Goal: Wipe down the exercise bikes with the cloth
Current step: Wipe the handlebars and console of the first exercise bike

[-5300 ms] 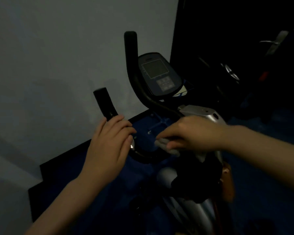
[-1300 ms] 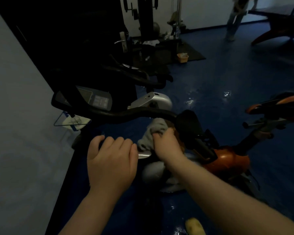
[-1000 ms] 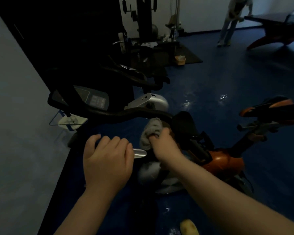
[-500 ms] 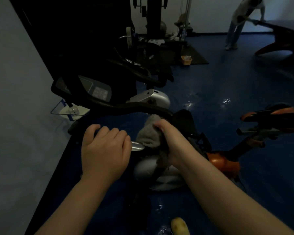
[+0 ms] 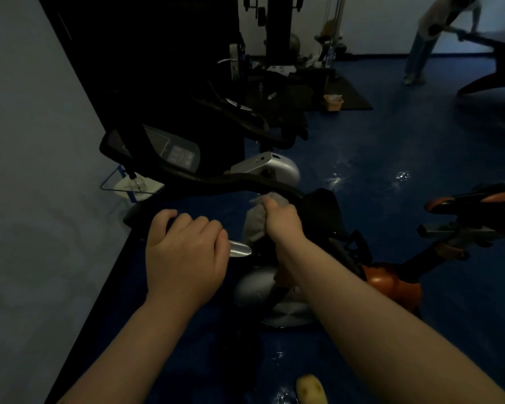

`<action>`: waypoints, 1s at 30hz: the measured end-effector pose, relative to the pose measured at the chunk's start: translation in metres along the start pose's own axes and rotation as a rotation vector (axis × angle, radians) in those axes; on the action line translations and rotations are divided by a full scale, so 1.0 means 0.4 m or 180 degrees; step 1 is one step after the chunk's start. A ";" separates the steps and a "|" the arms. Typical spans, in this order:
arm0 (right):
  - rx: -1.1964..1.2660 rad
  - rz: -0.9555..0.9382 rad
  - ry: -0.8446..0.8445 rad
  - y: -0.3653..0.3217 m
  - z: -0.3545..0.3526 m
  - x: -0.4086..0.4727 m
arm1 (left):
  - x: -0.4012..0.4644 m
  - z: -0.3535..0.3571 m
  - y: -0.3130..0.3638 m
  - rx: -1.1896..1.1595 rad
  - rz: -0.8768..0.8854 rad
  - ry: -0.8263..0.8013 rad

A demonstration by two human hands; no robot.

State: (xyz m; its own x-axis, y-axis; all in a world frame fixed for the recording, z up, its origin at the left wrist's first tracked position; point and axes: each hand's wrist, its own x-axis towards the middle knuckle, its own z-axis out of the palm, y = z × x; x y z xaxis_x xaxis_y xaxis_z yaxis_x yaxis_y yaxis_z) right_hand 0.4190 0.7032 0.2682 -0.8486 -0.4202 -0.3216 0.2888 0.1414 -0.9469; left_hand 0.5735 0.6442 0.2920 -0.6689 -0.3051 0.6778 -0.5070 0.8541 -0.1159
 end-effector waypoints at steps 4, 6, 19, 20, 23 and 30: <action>-0.0354 -0.0643 -0.0024 0.051 -0.021 -0.095 | -0.006 -0.004 -0.002 -0.0029 0.0031 -0.0123; -0.0506 -0.1111 -0.0038 0.085 -0.047 -0.167 | -0.006 -0.005 -0.006 -0.0063 0.0029 -0.0202; -0.3264 -0.3237 -0.1229 0.065 -0.088 -0.169 | -0.026 -0.097 -0.075 -0.2204 -0.1124 0.0253; -0.3305 -0.3228 -0.1126 0.062 -0.051 -0.186 | -0.033 -0.092 -0.070 -0.2263 -0.1178 0.0221; -0.3199 -0.3241 -0.1249 0.038 0.011 -0.210 | -0.032 -0.096 -0.064 -0.2511 -0.1380 0.0267; -0.3056 -0.3063 -0.1868 -0.014 0.022 -0.203 | -0.031 -0.117 -0.079 -0.3016 -0.1599 0.0131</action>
State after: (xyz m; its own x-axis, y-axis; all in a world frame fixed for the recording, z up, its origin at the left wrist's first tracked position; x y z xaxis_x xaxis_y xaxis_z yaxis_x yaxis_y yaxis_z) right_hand 0.4900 0.7288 0.2994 -0.1753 -0.9547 0.2405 -0.8629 0.0314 -0.5045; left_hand 0.6231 0.6407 0.3212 -0.4732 -0.7132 0.5171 -0.0788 0.6189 0.7815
